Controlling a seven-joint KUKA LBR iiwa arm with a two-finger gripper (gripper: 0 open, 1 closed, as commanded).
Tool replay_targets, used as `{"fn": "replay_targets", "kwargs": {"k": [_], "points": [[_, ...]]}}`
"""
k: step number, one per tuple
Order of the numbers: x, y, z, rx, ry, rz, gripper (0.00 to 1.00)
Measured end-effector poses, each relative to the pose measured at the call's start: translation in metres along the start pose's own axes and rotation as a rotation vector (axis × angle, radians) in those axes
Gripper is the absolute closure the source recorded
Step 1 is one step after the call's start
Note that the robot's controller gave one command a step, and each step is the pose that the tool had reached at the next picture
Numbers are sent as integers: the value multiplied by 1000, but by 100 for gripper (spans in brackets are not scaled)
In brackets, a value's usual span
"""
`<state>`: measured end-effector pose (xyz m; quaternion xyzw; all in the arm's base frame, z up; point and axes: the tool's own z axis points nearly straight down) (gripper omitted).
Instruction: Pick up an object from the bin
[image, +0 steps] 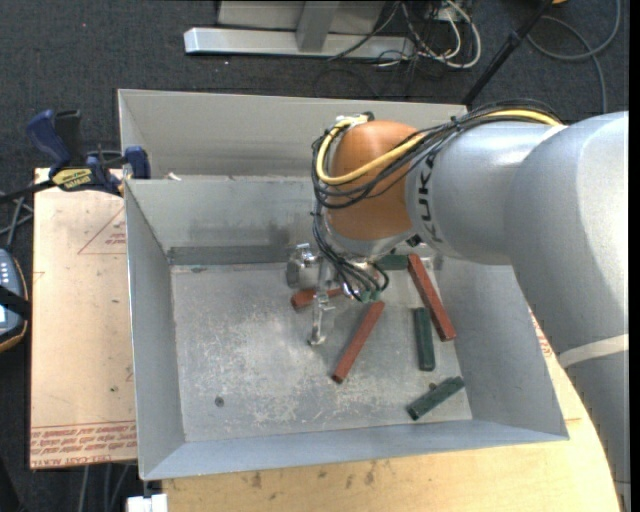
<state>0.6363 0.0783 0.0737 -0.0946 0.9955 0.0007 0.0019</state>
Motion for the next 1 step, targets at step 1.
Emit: {"fn": "replay_targets", "kwargs": {"k": [1], "points": [[-19,1,2,-1,0,-235,100]]}}
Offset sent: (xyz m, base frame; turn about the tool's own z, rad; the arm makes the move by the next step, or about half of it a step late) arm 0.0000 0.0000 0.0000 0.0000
